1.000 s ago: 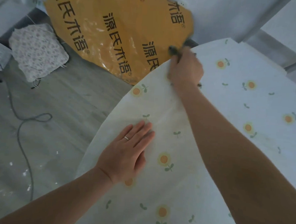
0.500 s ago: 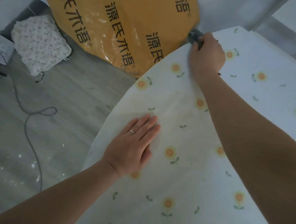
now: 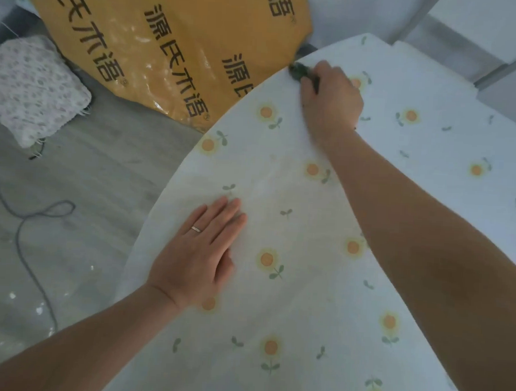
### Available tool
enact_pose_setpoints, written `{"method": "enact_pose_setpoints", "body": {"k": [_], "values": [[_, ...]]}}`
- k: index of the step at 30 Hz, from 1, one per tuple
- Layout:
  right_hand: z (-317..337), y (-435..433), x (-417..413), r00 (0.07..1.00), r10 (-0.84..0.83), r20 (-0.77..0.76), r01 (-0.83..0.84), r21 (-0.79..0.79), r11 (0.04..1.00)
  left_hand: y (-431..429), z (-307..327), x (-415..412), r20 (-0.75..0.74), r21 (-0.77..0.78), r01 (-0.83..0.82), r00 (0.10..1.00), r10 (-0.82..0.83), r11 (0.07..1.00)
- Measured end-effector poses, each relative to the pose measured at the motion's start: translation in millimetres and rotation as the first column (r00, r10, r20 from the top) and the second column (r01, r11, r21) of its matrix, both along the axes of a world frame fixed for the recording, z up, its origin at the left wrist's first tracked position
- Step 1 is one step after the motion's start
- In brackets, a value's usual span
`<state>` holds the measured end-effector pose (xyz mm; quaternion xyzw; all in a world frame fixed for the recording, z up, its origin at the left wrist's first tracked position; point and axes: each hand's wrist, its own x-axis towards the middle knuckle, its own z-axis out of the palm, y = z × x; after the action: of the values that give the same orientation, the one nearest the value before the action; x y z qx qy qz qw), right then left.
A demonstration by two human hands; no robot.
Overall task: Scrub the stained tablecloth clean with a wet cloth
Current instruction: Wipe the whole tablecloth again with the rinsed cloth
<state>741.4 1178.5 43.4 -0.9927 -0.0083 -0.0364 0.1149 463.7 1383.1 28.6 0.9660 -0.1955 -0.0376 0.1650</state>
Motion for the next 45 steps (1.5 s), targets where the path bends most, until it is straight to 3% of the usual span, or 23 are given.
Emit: {"method": "enact_pose_setpoints", "body": {"k": [2, 4, 6, 9, 12, 14, 18, 23, 26, 29, 30, 32, 34, 36, 38, 40, 42, 45], "values": [[1, -24, 17, 0.977, -0.213, 0.01, 0.213, 0.032, 0.977, -1, -2, 1, 0.005, 0.011, -0.002, 1.0, 0.002, 1.0], [2, -12, 5, 0.953, -0.302, 0.002, 0.302, 0.05, 0.952, 0, -2, 2, 0.008, 0.022, -0.01, 1.0, 0.009, 1.0], [2, 23, -33, 0.98, -0.2, -0.009, 0.2, 0.081, 0.977, 2, -1, 5, 0.009, 0.027, -0.012, 1.0, 0.012, 1.0], [2, 76, -105, 0.981, 0.166, -0.096, -0.155, 0.116, 0.981, 3, 1, 3, 0.001, 0.046, -0.016, 1.0, 0.016, 0.999], [5, 64, -116, 0.971, 0.209, -0.117, -0.194, 0.132, 0.972, -1, 0, 1, 0.006, 0.066, -0.004, 1.0, 0.004, 0.998], [3, 30, -108, 0.986, 0.122, -0.115, -0.109, 0.118, 0.987, 1, 0, 2, 0.023, 0.072, 0.003, 1.0, -0.004, 0.997], [-5, -97, -130, 0.966, -0.259, -0.012, 0.26, 0.054, 0.964, 0, -1, 1, 0.067, 0.058, -0.01, 0.998, 0.006, 0.998], [0, -260, -204, 0.708, -0.706, -0.02, 0.706, -0.016, 0.708, -2, -3, 3, 0.065, 0.066, -0.005, 0.998, 0.0, 0.998], [6, -297, -238, 0.581, -0.813, -0.033, 0.813, -0.003, 0.582, -5, -4, 2, 0.054, 0.099, -0.009, 0.999, 0.003, 0.995], [7, -275, -223, 0.509, -0.86, -0.046, 0.861, 0.011, 0.509, -18, 1, -2, 0.031, 0.149, -0.007, 1.0, 0.002, 0.989], [9, -253, -215, 0.528, -0.848, -0.05, 0.849, 0.026, 0.528, -27, 5, -4, 0.017, 0.148, 0.028, 0.999, -0.031, 0.989], [9, -197, -203, 0.699, -0.712, -0.068, 0.715, 0.066, 0.696, -58, 10, -9, -0.005, 0.122, 0.166, 0.986, -0.167, 0.979], [6, -132, -200, 0.899, -0.429, -0.09, 0.438, 0.115, 0.892, -100, 11, -19, -0.028, 0.106, 0.286, 0.958, -0.284, 0.952], [10, -84, -200, 0.981, -0.1, -0.164, 0.13, 0.182, 0.975, -139, 8, -32, -0.068, 0.108, 0.321, 0.947, -0.315, 0.941], [18, -81, -202, 0.947, 0.183, -0.264, -0.105, 0.283, 0.953, -167, 8, -44, -0.08, 0.128, 0.332, 0.943, -0.324, 0.935], [29, -102, -205, 0.895, 0.312, -0.318, -0.126, 0.49, 0.862, -174, 7, -46, -0.073, 0.119, 0.329, 0.944, -0.322, 0.937], [42, -144, -213, 0.935, 0.168, -0.313, 0.104, 0.692, 0.714, -174, 8, -46, -0.073, 0.116, 0.338, 0.941, -0.331, 0.934], [47, -242, -229, 0.9, -0.277, -0.336, 0.435, 0.731, 0.527, -174, 7, -46, -0.075, 0.096, 0.321, 0.946, -0.315, 0.942]]}}
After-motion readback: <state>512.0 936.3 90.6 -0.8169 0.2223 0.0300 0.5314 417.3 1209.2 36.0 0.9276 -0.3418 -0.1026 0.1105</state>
